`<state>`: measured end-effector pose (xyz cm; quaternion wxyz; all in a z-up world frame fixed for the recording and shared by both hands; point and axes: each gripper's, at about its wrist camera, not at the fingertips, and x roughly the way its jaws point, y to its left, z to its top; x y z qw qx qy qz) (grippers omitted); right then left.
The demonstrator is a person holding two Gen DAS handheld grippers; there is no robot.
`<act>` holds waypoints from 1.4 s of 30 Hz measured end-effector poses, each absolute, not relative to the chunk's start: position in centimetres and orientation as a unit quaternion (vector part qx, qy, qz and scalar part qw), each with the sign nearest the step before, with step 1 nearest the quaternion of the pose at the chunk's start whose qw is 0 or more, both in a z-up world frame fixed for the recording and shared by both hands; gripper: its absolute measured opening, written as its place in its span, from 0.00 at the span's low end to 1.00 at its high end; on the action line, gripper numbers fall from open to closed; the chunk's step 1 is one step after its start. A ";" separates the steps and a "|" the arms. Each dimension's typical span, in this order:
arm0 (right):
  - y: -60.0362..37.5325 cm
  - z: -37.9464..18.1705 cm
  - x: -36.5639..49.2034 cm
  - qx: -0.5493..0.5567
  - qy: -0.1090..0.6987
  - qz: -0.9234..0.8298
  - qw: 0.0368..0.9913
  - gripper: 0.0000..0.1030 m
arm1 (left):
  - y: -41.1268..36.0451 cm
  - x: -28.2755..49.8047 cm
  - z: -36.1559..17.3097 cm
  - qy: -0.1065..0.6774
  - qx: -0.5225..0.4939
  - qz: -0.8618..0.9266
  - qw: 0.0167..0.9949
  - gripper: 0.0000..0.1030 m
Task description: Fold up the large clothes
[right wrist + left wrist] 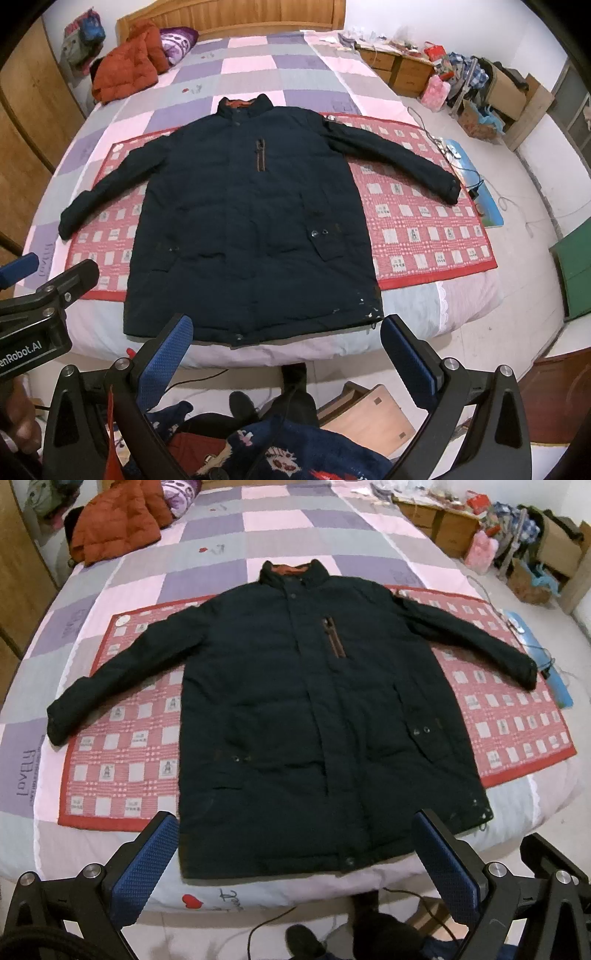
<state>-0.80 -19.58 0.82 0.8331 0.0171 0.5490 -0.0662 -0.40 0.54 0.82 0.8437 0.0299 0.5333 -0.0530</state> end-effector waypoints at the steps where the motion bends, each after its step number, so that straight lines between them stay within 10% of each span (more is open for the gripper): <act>1: -19.4 0.9 -0.9 0.016 0.548 -0.067 0.834 1.00 | 0.6 -0.3 0.9 0.533 0.028 -0.053 0.844 1.00; 42: -30.7 -8.1 14.4 0.002 0.566 0.010 0.824 1.00 | -3.8 11.6 -8.5 0.559 -0.002 0.042 0.828 1.00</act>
